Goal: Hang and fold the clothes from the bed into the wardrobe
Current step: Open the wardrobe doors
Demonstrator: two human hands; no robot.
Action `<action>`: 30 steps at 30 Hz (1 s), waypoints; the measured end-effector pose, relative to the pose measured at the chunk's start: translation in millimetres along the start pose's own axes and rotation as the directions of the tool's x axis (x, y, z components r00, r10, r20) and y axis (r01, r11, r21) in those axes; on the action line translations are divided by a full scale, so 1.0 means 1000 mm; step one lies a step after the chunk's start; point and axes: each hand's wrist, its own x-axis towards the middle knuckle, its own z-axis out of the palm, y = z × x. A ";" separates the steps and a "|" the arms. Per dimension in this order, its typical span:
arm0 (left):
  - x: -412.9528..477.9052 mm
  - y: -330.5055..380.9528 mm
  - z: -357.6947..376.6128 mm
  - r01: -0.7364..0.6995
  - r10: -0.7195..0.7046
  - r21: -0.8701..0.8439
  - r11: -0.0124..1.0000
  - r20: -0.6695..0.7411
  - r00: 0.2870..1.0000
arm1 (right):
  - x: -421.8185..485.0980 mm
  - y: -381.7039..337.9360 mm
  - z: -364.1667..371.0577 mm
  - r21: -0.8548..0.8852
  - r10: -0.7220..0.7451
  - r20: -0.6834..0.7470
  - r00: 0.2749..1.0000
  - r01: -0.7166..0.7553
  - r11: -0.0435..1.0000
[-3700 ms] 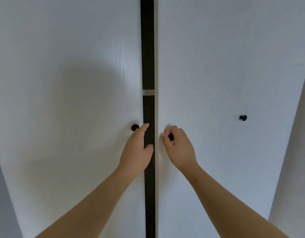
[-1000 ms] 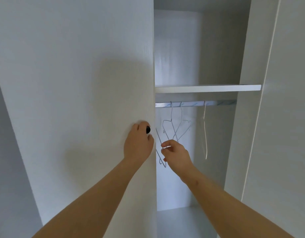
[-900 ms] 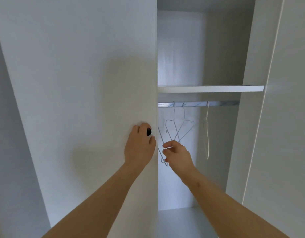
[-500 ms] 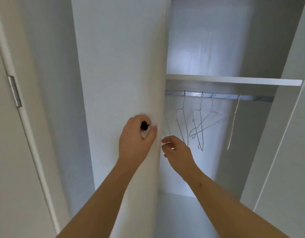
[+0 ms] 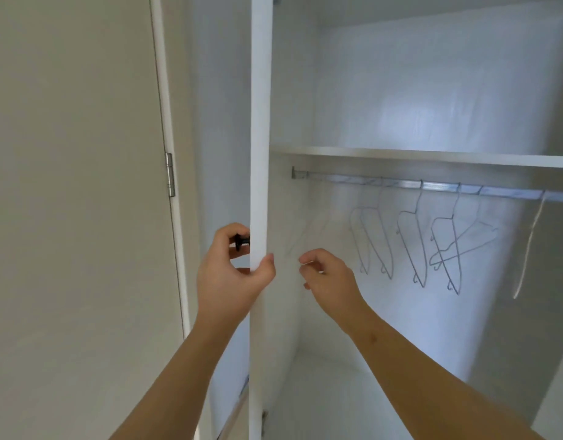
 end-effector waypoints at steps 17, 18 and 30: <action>0.056 -0.062 -0.116 0.054 -0.054 0.000 0.999 -0.025 0.998 | 0.002 -0.042 0.157 -0.031 0.119 0.022 0.993 -0.119 0.992; 0.057 -0.065 -0.120 0.059 -0.059 -0.002 0.998 -0.023 0.998 | 0.001 -0.043 0.159 -0.037 0.129 0.014 0.992 -0.128 0.991; 0.056 -0.073 -0.147 0.162 -0.162 -0.067 0.985 0.005 0.987 | -0.024 -0.065 0.163 -0.083 0.179 -0.023 0.984 -0.180 0.980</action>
